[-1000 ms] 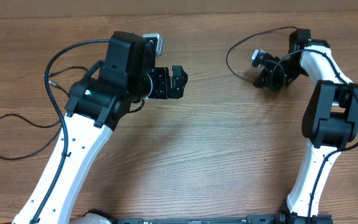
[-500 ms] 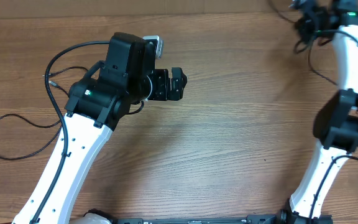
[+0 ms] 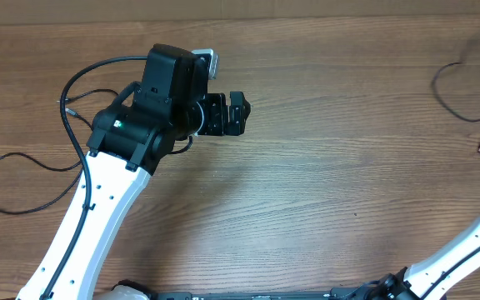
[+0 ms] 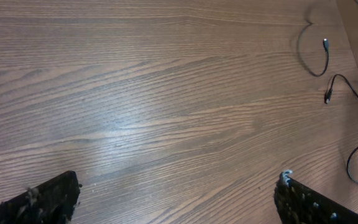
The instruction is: Untangle cables
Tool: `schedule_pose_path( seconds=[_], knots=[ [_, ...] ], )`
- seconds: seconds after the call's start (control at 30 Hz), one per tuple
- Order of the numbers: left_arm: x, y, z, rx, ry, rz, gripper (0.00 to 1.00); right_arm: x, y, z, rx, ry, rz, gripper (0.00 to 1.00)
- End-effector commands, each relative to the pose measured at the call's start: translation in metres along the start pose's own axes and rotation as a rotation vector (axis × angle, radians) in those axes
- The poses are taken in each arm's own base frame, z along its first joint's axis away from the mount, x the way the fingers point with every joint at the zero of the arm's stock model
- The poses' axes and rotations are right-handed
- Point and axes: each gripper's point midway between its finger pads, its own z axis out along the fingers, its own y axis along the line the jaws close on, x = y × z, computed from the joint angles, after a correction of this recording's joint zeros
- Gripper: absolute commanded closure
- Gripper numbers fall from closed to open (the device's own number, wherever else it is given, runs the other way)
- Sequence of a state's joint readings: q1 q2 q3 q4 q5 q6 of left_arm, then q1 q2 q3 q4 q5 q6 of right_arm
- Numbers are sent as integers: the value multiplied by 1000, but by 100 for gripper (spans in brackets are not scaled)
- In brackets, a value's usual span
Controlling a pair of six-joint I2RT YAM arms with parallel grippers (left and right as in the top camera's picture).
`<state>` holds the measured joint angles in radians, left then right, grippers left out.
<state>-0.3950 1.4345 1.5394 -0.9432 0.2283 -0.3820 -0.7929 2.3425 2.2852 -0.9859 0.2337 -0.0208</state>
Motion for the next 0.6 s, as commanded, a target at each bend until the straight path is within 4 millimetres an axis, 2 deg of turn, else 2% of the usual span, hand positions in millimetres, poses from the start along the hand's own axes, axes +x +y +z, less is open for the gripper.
schedule_pose_path(
  seconds=[0.0,0.03,0.07,0.13,0.27,0.33,0.43,0.5,0.57],
  knots=[
    [0,1,-1,1,-2,21,0,-28,3,-40,-20,-101,173,0],
    [0,0,-1,4,0,21,0,-31,7,-42,-50,-111,156,0],
    [0,-1,-1,9,1,21,0,-37,20,-47,-115,-130,119,0],
    [1,-3,-1,23,6,21,0,-44,58,-61,-277,-164,22,0],
    [3,-5,-1,35,13,20,0,-49,128,-91,-532,-210,-54,0],
    [3,-7,-1,47,17,21,0,-41,163,-107,-645,-203,-96,0],
    [4,-7,-1,49,19,20,1,-27,200,-123,-717,-180,-147,0],
    [4,-8,-1,52,22,20,0,-12,224,-131,-746,-152,-199,0],
    [5,-9,-1,59,24,21,0,11,250,-145,-807,-137,-342,0]
  ],
)
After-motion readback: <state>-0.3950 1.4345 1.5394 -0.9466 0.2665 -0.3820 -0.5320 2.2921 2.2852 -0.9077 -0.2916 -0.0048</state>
